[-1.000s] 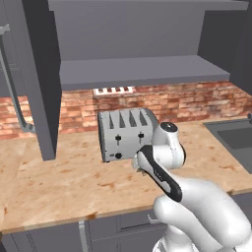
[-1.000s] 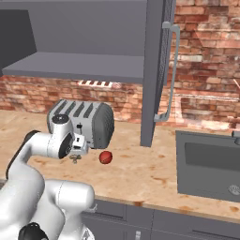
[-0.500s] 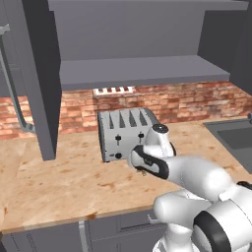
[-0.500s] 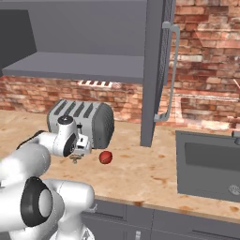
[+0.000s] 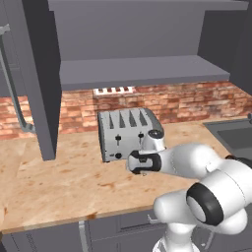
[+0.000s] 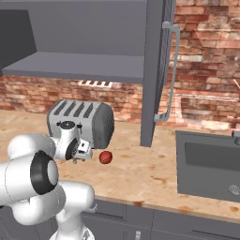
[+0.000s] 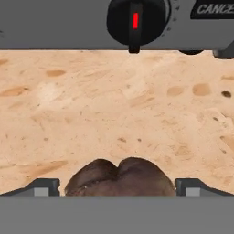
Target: Pick the onion, mushroom from the counter and place them in the cabinet. Then close the cabinet.
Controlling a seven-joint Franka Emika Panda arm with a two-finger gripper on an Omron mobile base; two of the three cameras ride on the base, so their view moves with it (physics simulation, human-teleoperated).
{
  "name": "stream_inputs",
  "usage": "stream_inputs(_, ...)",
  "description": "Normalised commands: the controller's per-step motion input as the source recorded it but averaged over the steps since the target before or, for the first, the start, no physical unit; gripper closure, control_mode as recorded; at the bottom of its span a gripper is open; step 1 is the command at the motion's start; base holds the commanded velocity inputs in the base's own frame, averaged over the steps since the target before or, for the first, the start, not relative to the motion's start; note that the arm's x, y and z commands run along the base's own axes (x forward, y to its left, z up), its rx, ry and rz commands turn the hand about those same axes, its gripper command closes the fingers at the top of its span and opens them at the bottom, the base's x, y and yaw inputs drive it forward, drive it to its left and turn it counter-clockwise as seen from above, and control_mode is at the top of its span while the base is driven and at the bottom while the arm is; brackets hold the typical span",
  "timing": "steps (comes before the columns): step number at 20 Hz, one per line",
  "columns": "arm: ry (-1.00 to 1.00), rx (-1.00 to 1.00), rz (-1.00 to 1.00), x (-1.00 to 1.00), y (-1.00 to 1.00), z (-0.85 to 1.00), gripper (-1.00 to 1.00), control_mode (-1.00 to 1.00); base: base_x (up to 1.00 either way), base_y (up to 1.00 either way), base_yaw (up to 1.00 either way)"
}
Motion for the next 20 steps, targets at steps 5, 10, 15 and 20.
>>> stream_inputs(5,0.0,0.0,-0.02,0.0,0.0,-0.42,-1.0,-1.0,0.0,0.0,0.0)
stream_inputs(10,0.0,0.0,-0.01,0.0,0.0,-0.48,1.0,-1.0,0.0,0.0,0.0)
stream_inputs(15,-0.04,0.0,0.0,-0.21,0.0,0.01,1.0,-1.0,0.0,0.0,0.0)
stream_inputs(20,-0.15,0.0,0.0,-0.42,0.0,0.77,1.0,-1.0,0.0,0.0,0.0)
